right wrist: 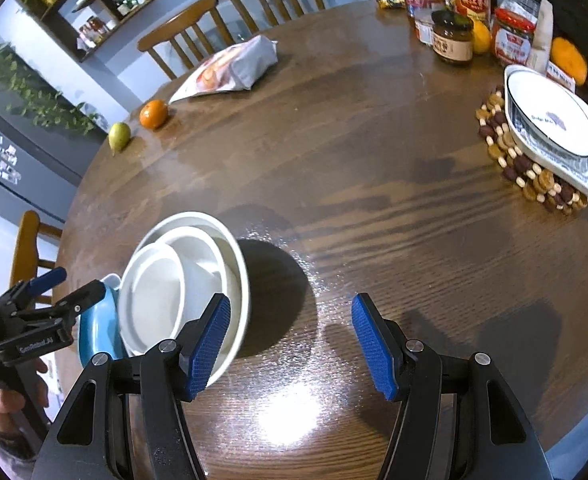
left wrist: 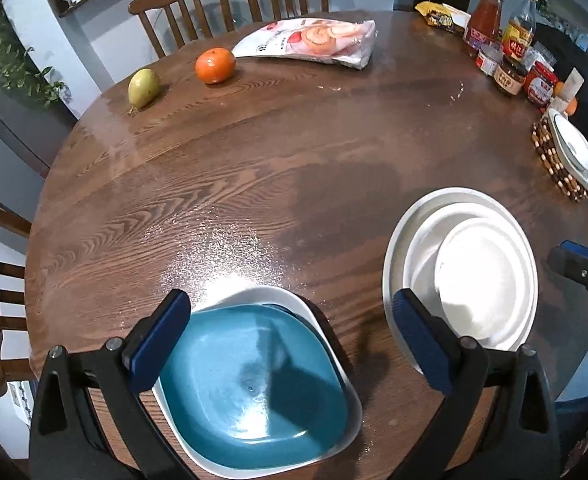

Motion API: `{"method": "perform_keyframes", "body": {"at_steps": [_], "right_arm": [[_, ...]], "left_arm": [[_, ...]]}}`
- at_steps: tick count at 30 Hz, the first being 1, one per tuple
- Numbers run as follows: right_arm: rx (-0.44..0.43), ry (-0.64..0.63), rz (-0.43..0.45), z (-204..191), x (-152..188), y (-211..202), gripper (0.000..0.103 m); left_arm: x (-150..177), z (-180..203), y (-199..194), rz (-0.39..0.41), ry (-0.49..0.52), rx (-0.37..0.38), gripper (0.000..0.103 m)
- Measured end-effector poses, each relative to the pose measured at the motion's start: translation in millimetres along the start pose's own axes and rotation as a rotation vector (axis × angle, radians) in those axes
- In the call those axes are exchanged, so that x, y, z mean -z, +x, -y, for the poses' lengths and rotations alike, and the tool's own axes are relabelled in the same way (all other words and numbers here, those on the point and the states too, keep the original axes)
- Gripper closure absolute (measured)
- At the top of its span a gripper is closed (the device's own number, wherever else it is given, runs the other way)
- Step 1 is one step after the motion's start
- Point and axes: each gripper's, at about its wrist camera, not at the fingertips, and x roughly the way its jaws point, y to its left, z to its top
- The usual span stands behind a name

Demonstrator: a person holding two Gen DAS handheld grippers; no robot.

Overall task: Organize plates and bowls
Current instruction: 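Move both tools to the rim of the large white bowl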

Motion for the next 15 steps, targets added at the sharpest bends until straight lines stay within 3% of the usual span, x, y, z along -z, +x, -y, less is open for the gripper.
{"method": "perform_keyframes", "body": {"at_steps": [15], "right_arm": [[-0.082,0.051,-0.075,11.8,0.9,20.4,0.039]], "left_arm": [[-5.3,2.2,25.2,-0.086,-0.003,0.065,0.005]]}}
